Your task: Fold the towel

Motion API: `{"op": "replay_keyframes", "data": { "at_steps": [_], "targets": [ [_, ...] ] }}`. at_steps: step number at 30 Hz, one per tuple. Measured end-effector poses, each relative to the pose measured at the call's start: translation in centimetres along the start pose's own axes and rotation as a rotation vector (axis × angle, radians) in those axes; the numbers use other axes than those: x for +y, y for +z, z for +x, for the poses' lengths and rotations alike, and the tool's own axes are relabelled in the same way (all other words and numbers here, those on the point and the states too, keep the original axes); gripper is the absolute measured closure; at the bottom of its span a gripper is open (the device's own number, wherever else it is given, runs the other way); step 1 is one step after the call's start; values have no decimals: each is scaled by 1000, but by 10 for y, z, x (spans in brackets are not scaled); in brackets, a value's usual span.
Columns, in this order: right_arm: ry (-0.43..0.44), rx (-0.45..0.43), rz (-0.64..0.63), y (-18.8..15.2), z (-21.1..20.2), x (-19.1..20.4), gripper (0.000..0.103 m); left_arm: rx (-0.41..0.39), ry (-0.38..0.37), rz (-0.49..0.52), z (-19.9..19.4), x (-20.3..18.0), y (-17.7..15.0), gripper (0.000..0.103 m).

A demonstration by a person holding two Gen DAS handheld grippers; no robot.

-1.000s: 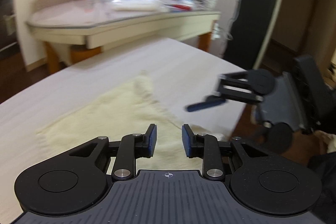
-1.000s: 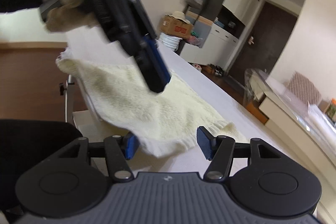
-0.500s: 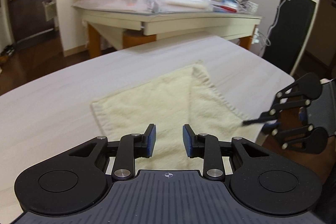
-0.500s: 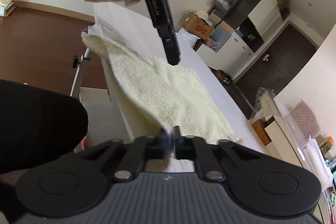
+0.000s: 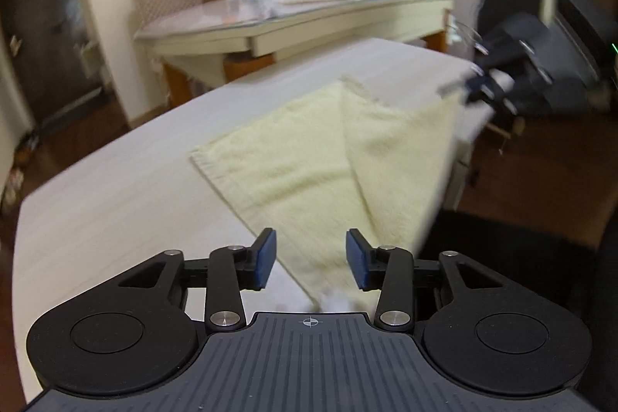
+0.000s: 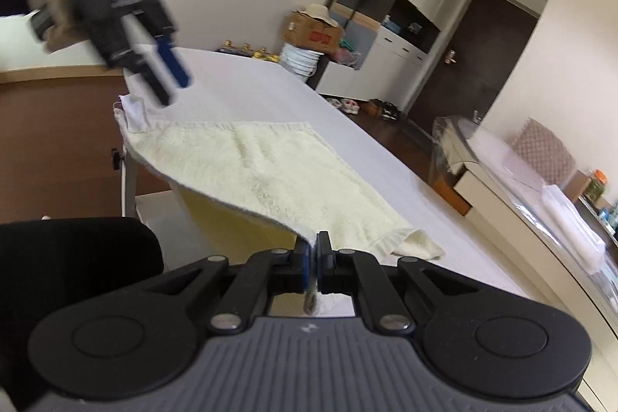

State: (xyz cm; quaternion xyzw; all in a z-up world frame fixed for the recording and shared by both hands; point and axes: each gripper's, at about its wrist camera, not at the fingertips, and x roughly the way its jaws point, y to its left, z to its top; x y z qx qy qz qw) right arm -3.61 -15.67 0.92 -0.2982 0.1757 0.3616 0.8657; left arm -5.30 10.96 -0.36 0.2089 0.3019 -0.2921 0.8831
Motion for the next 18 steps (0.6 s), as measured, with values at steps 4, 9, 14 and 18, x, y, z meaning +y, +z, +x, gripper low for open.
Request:
{"op": "replay_keyframes", "data": {
  "at_steps": [4, 9, 14, 18],
  "targets": [
    [-7, 13, -17, 9, -4, 3, 99, 0, 25, 181, -2, -33, -15, 50],
    [-21, 11, -18, 13, -6, 5, 99, 15, 88, 406, 7, -69, -35, 51],
    [-25, 12, -11, 15, -9, 8, 99, -1, 214, 580, 18, -79, -48, 70],
    [-26, 21, -3, 14, -10, 8, 99, 11, 201, 637, 22, -81, -51, 95]
  ]
}}
